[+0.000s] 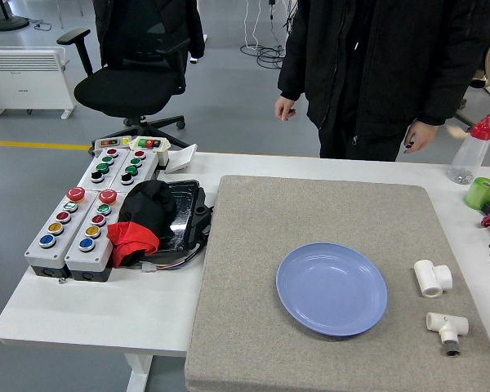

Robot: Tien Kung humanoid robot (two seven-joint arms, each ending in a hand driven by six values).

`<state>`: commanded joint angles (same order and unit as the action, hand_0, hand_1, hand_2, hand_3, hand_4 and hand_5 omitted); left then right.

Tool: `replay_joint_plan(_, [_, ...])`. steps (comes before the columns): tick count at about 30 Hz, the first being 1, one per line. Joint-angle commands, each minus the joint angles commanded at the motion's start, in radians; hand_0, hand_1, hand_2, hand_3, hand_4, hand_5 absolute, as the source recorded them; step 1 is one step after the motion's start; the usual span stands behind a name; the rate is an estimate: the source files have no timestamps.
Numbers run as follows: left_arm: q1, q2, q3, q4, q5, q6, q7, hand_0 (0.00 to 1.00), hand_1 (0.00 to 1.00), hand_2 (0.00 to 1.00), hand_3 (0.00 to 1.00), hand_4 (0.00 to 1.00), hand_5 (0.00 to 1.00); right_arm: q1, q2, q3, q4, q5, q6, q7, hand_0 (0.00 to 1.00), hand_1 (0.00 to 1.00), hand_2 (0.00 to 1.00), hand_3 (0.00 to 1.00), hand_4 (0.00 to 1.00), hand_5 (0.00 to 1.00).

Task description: Pick pipe place plate twice

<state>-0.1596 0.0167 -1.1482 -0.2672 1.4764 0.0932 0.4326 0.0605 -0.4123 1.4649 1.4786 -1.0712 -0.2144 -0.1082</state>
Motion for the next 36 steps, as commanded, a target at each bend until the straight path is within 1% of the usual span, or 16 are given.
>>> replay_joint_plan(1, [0.0, 0.0, 0.001, 0.0, -0.002, 0.001, -0.001, 0.675, 0.677, 0.701, 0.651, 0.505, 0.998, -0.001, -0.001, -0.001, 0.0, -0.001, -0.002, 0.002, 0.984, 0.924, 0.998, 0.943, 0.911, 0.732])
replay_joint_plan(5, [-0.001, 0.002, 0.006, 0.002, -0.014, 0.006, -0.006, 0.675, 0.677, 0.701, 0.651, 0.505, 0.998, -0.016, -0.008, 0.0, 0.011, -0.005, -0.007, 0.01, 0.984, 0.924, 0.998, 0.943, 0.911, 0.732])
replay_joint_plan(10, [-0.002, 0.003, 0.008, 0.002, -0.018, 0.007, -0.006, 0.675, 0.677, 0.7, 0.65, 0.504, 0.998, -0.024, -0.015, -0.006, 0.022, -0.021, -0.004, -0.004, 0.983, 0.923, 0.998, 0.944, 0.918, 0.742])
replay_joint_plan(12, [-0.003, 0.004, 0.011, 0.002, -0.024, 0.009, -0.005, 0.675, 0.677, 0.7, 0.65, 0.504, 0.998, -0.047, -0.046, -0.02, 0.064, -0.087, 0.022, -0.053, 0.983, 0.923, 0.998, 0.944, 0.918, 0.742])
replay_joint_plan(13, [-0.002, 0.004, 0.013, 0.002, -0.028, 0.011, -0.006, 0.675, 0.677, 0.699, 0.649, 0.504, 0.998, -0.057, -0.063, -0.029, 0.088, -0.127, 0.036, -0.081, 0.984, 0.928, 0.998, 0.953, 0.886, 0.583])
replay_joint_plan(16, [-0.002, 0.006, 0.016, 0.002, -0.035, 0.013, -0.007, 0.675, 0.677, 0.699, 0.649, 0.504, 0.998, -0.08, -0.111, -0.06, 0.145, -0.241, 0.077, -0.153, 0.984, 0.928, 0.998, 0.953, 0.886, 0.583])
replay_joint_plan(18, [-0.002, 0.006, 0.02, 0.002, -0.041, 0.015, -0.006, 0.675, 0.677, 0.699, 0.649, 0.504, 0.998, -0.092, -0.136, -0.08, 0.178, -0.328, 0.101, -0.196, 0.984, 0.928, 0.998, 0.953, 0.886, 0.583])
replay_joint_plan(19, [-0.002, 0.007, 0.02, 0.002, -0.042, 0.015, -0.006, 0.674, 0.677, 0.697, 0.647, 0.504, 0.998, -0.096, -0.142, -0.086, 0.188, -0.357, 0.109, -0.208, 0.988, 0.931, 0.998, 0.97, 0.859, 0.449])
replay_joint_plan(21, [-0.003, 0.007, 0.019, 0.002, -0.043, 0.017, -0.005, 0.674, 0.677, 0.697, 0.647, 0.504, 0.998, -0.102, -0.154, -0.105, 0.213, -0.423, 0.124, -0.241, 0.988, 0.931, 0.998, 0.97, 0.859, 0.449])
replay_joint_plan(24, [-0.004, 0.007, 0.02, 0.002, -0.044, 0.017, -0.004, 0.674, 0.677, 0.697, 0.647, 0.504, 0.998, -0.102, -0.164, -0.135, 0.229, -0.503, 0.135, -0.266, 0.988, 0.931, 0.998, 0.97, 0.859, 0.449])
replay_joint_plan(25, [-0.004, 0.007, 0.021, 0.002, -0.045, 0.018, -0.004, 0.674, 0.675, 0.693, 0.641, 0.504, 0.998, -0.101, -0.166, -0.148, 0.231, -0.525, 0.138, -0.271, 0.996, 0.934, 0.998, 0.98, 0.856, 0.405])
replay_joint_plan(28, [-0.006, 0.007, 0.022, 0.001, -0.047, 0.019, -0.003, 0.674, 0.675, 0.693, 0.641, 0.504, 0.998, -0.086, -0.176, -0.193, 0.229, -0.575, 0.158, -0.29, 0.996, 0.934, 0.998, 0.98, 0.856, 0.405])
replay_joint_plan(30, [-0.007, 0.007, 0.023, 0.001, -0.048, 0.019, -0.002, 0.674, 0.675, 0.693, 0.641, 0.504, 0.998, -0.081, -0.179, -0.206, 0.228, -0.582, 0.166, -0.294, 0.996, 0.934, 0.998, 0.98, 0.856, 0.405])
replay_joint_plan(31, [-0.007, 0.007, 0.024, 0.001, -0.049, 0.019, -0.003, 0.674, 0.675, 0.693, 0.64, 0.503, 0.998, -0.078, -0.181, -0.213, 0.228, -0.583, 0.171, -0.294, 0.996, 0.931, 0.998, 0.974, 0.845, 0.388])
replay_joint_plan(32, [-0.008, 0.007, 0.026, 0.001, -0.052, 0.02, -0.003, 0.674, 0.675, 0.693, 0.64, 0.503, 0.998, -0.074, -0.184, -0.222, 0.229, -0.566, 0.183, -0.292, 0.996, 0.931, 0.998, 0.974, 0.845, 0.388])
replay_joint_plan(36, [-0.009, 0.008, 0.032, 0.001, -0.059, 0.022, -0.003, 0.674, 0.675, 0.693, 0.64, 0.503, 0.998, -0.064, -0.187, -0.239, 0.232, -0.551, 0.201, -0.294, 0.996, 0.931, 0.998, 0.974, 0.845, 0.388])
